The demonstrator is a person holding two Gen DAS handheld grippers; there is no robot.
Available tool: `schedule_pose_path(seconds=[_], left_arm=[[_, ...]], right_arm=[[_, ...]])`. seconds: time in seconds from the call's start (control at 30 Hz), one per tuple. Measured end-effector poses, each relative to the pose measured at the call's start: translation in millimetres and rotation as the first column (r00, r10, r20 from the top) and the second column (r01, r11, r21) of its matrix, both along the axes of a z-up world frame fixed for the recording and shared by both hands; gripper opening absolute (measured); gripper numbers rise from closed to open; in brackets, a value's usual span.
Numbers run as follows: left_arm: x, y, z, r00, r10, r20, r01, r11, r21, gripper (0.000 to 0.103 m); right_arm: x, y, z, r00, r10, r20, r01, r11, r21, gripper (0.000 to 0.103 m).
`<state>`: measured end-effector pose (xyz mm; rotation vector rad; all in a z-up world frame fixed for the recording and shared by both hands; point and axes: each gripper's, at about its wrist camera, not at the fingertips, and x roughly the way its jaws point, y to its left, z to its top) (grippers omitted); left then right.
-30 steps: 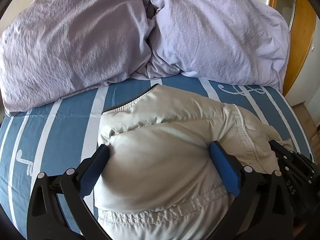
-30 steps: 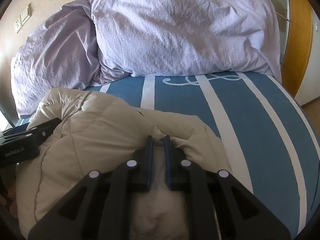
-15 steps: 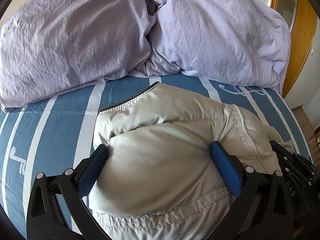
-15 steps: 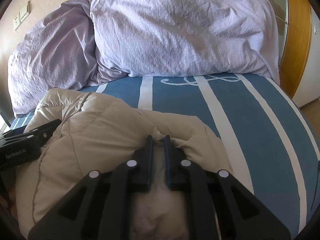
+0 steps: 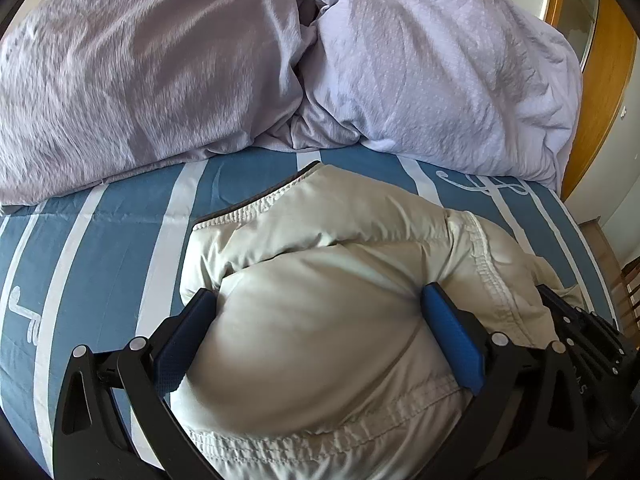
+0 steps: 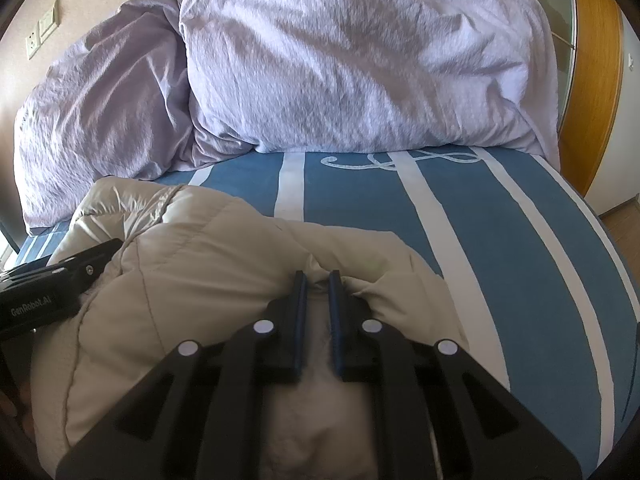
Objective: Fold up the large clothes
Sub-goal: 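Lift the beige jacket bundle with both grippers and roll it over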
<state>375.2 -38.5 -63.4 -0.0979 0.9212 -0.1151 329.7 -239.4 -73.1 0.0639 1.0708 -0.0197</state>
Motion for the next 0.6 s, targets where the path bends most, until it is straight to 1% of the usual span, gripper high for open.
schedule_pose_path(seconds=[0.13,0.2,0.33,0.37,0.4,0.43,0.47,0.5,0.53,0.57,0.6], left_arm=[[0.1,0.7,0.6,1.0,-0.001,-0.005,0.001,1.0,-0.008,0.102],[0.4,3.6,3.1,1.0,-0.005,-0.017,0.004,1.0,-0.026,0.102],[-3.9,13.1,14.5,0.998,-0.012,-0.054,0.009,0.999,-0.052,0.102],[-7.6,17.8,18.9,0.998,-0.013,-0.061,0.009,0.998,-0.064,0.102],[-10.7,22.3,22.3,0.998,-0.015,-0.066,0.01,0.997,-0.076,0.102],[-14.6,27.8,26.1,0.997,-0.019,-0.07,0.012,0.996,-0.089,0.102],[-17.2,31.8,28.3,0.997,-0.021,-0.074,0.014,0.995,-0.097,0.102],[-21.6,38.5,32.3,0.997,-0.022,-0.077,0.014,0.994,-0.106,0.102],[-24.7,43.4,35.2,0.997,-0.023,-0.078,0.015,0.994,-0.112,0.102],[-27.5,48.4,37.8,0.997,-0.022,-0.08,0.013,0.993,-0.117,0.102],[-31.0,55.3,41.2,0.996,-0.016,-0.083,0.006,0.992,-0.124,0.102]], right_arm=[[0.5,0.2,-0.4,1.0,0.002,-0.007,-0.002,1.0,-0.002,0.011],[2.4,-0.1,-0.9,1.0,0.009,-0.019,-0.009,1.0,0.001,0.011],[7.5,-1.4,4.8,0.997,0.025,-0.074,-0.024,1.0,0.01,0.013],[8.3,-2.3,6.9,0.996,0.023,-0.086,-0.021,1.0,0.019,0.014],[9.5,-4.9,10.7,0.995,0.019,-0.102,-0.015,0.999,0.039,0.018],[11.7,-10.3,18.0,0.993,0.014,-0.119,-0.004,0.996,0.084,0.022],[12.4,-13.4,23.4,0.992,0.014,-0.125,0.001,0.993,0.114,0.036],[12.7,-18.0,31.7,0.992,0.014,-0.122,0.005,0.989,0.148,0.055],[11.9,-22.8,43.6,0.994,0.012,-0.106,0.005,0.987,0.161,0.064],[11.3,-25.3,51.2,0.996,0.011,-0.093,0.004,0.987,0.16,0.075],[11.0,-29.1,60.4,0.997,0.008,-0.081,0.004,0.989,0.15,0.084]])
